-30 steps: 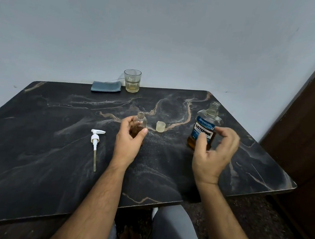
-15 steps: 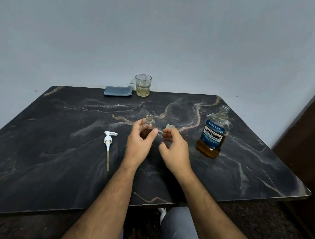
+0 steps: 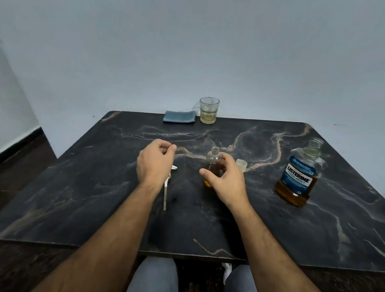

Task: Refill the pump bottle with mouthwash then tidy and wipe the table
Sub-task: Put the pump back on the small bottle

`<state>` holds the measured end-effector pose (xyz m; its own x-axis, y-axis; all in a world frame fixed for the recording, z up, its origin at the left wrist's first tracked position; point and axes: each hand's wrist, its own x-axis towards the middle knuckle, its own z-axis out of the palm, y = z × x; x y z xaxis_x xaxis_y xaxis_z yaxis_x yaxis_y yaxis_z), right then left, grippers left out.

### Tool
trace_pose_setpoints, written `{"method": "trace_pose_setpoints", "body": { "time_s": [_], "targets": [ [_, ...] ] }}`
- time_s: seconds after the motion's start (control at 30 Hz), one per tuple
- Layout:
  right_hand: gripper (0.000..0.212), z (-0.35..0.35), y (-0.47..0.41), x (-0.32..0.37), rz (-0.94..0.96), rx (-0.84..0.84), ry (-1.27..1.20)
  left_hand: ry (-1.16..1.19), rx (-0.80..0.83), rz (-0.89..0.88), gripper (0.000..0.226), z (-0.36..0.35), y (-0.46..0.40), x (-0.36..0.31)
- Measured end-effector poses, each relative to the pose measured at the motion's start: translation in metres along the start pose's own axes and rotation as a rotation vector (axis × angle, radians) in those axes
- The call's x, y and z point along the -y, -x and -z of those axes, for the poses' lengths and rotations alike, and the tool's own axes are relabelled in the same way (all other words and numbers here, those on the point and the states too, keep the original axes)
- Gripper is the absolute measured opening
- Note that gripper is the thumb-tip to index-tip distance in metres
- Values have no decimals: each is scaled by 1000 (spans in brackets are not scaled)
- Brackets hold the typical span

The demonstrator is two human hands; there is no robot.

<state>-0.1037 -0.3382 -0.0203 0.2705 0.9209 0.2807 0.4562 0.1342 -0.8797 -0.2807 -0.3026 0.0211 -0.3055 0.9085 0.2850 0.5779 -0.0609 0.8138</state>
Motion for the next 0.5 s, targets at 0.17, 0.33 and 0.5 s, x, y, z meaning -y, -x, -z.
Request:
{"method": "trace_pose_setpoints", "body": {
  "time_s": [0.17, 0.33, 0.5],
  "targets": [
    [51, -7, 0, -8, 22, -53, 26, -418, 233, 113, 43, 15, -23, 27],
    [51, -5, 1, -10, 7, -53, 32, -634, 393, 160, 70, 2, -25, 28],
    [50, -5, 3, -9, 8, -46, 30, -580, 422, 169, 55, -3, -28, 21]
  ]
}}
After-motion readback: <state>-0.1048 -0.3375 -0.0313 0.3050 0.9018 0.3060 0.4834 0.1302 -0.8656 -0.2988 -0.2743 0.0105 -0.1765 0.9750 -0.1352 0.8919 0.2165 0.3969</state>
